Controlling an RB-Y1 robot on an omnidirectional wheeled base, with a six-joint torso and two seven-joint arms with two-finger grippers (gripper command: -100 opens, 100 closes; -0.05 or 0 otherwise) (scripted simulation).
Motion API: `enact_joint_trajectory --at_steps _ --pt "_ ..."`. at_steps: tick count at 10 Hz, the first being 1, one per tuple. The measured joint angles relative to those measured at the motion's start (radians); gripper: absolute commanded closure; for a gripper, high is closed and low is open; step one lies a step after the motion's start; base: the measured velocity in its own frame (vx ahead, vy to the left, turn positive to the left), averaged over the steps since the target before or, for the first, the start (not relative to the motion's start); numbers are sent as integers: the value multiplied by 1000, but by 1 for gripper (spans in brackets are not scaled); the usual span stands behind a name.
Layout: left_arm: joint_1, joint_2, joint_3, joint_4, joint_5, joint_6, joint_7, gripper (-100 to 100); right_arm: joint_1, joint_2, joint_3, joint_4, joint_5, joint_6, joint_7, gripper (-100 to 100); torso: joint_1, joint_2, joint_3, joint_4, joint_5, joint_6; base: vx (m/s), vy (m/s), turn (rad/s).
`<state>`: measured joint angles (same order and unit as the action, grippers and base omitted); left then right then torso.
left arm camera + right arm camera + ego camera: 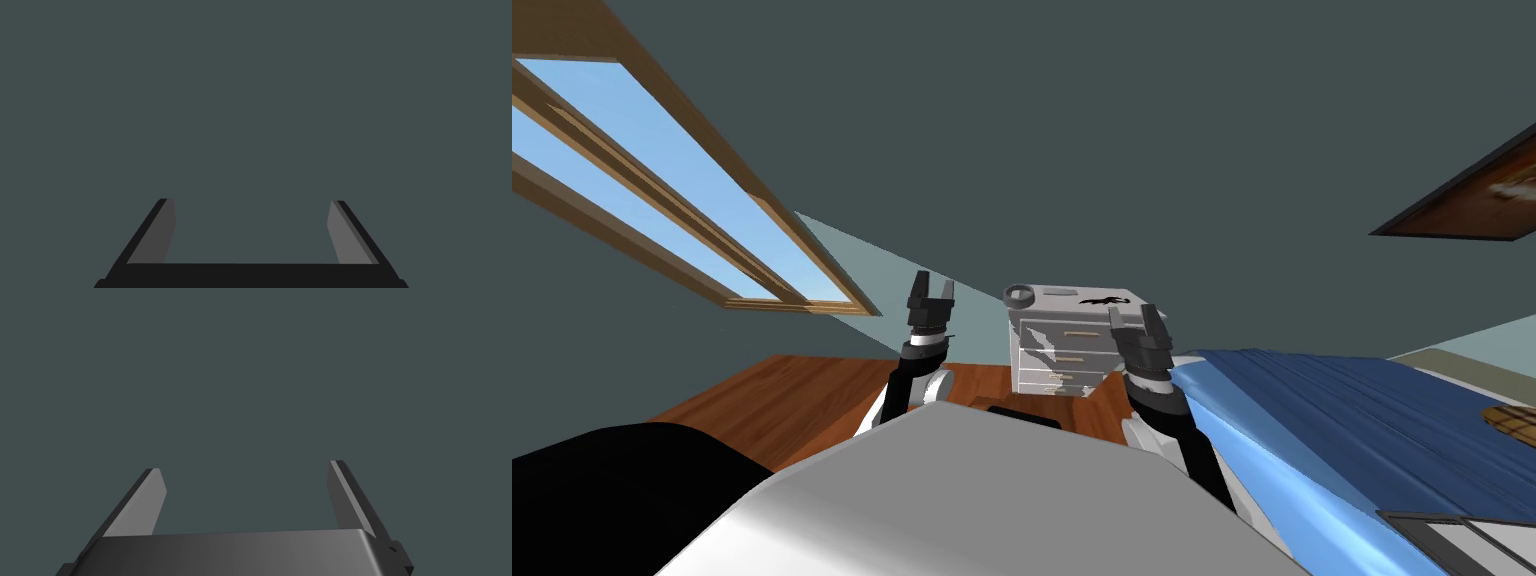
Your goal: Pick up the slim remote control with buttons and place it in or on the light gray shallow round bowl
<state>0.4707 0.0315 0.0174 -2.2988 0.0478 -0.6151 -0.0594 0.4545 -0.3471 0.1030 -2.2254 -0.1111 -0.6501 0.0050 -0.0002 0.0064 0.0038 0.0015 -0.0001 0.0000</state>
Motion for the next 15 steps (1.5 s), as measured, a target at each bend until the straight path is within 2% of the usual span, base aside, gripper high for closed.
enact_joint_trajectory --at_steps 2,4,8,12,14,15 --pt "0 0 0 0 0 0 0 0 -4 -61 36 23 4 -29 13 -100 -1 1 0 0 0 0 -107 -15 -7" --pt "0 0 0 0 0 0 0 0 -16 -107 51 33 5 -34 21 -100 1 -2 -1 0 0 0 -57 7 4" --pt "0 0 0 0 0 0 0 0 -37 -227 123 85 15 -85 44 -100 1 -1 -1 0 0 0 -72 0 11" --pt "0 0 0 0 0 0 0 0 -55 -336 168 113 23 -108 59 -100 1 -4 -2 -1 0 0 -52 -1 40" --pt "0 0 0 0 0 0 0 0 -68 -396 207 133 33 -125 73 -100 1 -3 -2 -1 0 0 -41 4 16" --pt "0 0 0 0 0 0 0 0 -71 -421 211 138 33 -129 74 -100 1 -5 -2 -1 0 0 -48 -3 89"
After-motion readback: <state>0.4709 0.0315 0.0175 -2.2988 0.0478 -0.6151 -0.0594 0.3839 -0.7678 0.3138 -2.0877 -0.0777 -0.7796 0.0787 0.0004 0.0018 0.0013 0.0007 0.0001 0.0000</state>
